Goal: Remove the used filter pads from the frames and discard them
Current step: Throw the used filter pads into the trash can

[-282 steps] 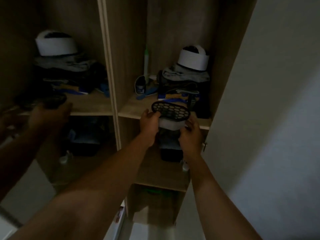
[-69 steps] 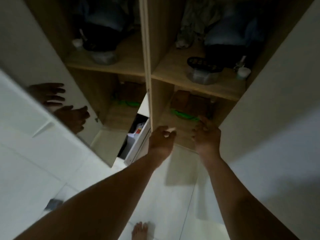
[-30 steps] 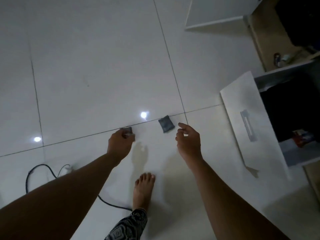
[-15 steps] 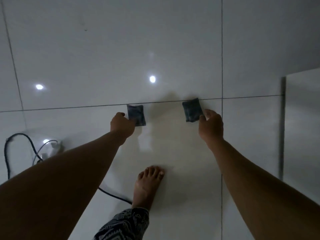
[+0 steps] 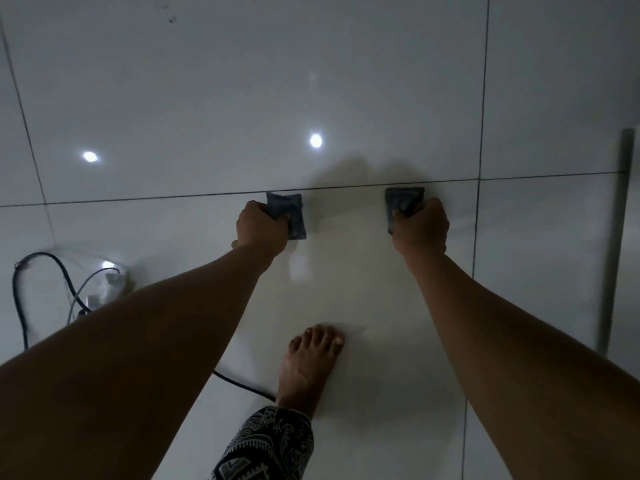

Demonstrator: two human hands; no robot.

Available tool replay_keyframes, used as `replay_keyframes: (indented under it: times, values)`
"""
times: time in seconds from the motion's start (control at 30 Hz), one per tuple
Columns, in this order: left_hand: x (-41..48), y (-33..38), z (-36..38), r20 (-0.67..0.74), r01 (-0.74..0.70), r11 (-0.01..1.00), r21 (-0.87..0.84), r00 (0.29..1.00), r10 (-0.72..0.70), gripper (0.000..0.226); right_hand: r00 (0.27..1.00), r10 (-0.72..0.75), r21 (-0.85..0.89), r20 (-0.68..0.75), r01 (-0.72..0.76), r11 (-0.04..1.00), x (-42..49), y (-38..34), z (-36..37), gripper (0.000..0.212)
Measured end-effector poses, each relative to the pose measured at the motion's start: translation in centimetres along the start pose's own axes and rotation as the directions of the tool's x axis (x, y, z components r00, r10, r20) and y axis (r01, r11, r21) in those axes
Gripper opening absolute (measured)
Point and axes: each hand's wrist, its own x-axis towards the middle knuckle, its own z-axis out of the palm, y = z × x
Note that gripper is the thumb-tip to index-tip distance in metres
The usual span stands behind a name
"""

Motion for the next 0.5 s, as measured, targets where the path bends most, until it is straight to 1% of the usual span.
replay_keyframes:
  times: [0.03,0.1,0.13,0.17,0.23,0.27,0.3,0.37,0.43,0.47,0.5]
  values:
    - [-0.2,0.2,-0.2,0.009,-0.006,1.0,0.001,1.0,0.006,0.018,1.0,-0.004,0.056,0.01,0.003,0.998,0.0,0.1,0.1,0.037]
    - [-0.6,0.6,-0.6,0.021,-0.024,1.0,-0.009,0.999,0.025,0.013,0.998,0.017,0.185,0.056,-0.027,0.982,-0.3,0.4,0.0,0.052]
    - [-0.8,0.8,-0.7,0.028,-0.028,0.999,-0.036,0.999,0.029,0.016,0.996,0.036,0.212,0.084,-0.053,0.976,-0.5,0.5,-0.2,0.058]
    - [-1.1,1.1,-0.9,0.042,-0.025,0.997,-0.076,0.999,0.029,0.022,0.993,0.042,0.209,0.113,-0.065,0.976,-0.6,0.6,-0.4,0.054]
    - [-1.8,1.7,-1.4,0.1,0.016,0.987,-0.159,0.995,0.0,0.05,0.984,0.031,0.203,0.175,-0.067,0.977,-1.1,0.6,-0.8,0.023]
    - [-2.1,2.2,-1.7,0.149,0.055,0.977,-0.205,0.989,-0.024,0.06,0.98,0.026,0.224,0.199,-0.071,0.972,-1.4,0.3,-1.1,0.012]
    - [-2.6,2.7,-2.1,0.209,0.097,0.964,-0.247,0.977,-0.045,0.058,0.976,0.03,0.261,0.216,-0.087,0.961,-1.9,-0.1,-1.5,0.008]
    - [-3.7,3.9,-3.0,0.294,0.137,0.949,-0.284,0.955,-0.05,0.034,0.967,0.04,0.345,0.25,-0.127,0.93,-3.0,-1.1,-2.6,0.005]
    - [-5.3,5.5,-4.1,0.329,0.142,0.94,-0.311,0.944,-0.034,0.015,0.951,0.058,0.424,0.305,-0.19,0.886,-4.3,-2.1,-4.0,0.015]
    - [-6.0,6.3,-4.6,0.353,0.149,0.93,-0.336,0.935,-0.022,0.013,0.934,0.071,0.457,0.35,-0.236,0.858,-4.9,-2.8,-4.8,0.016]
    - [-6.4,6.7,-4.8,0.388,0.167,0.915,-0.368,0.921,-0.012,0.016,0.912,0.085,0.484,0.4,-0.289,0.826,-5.5,-3.1,-5.1,0.015]
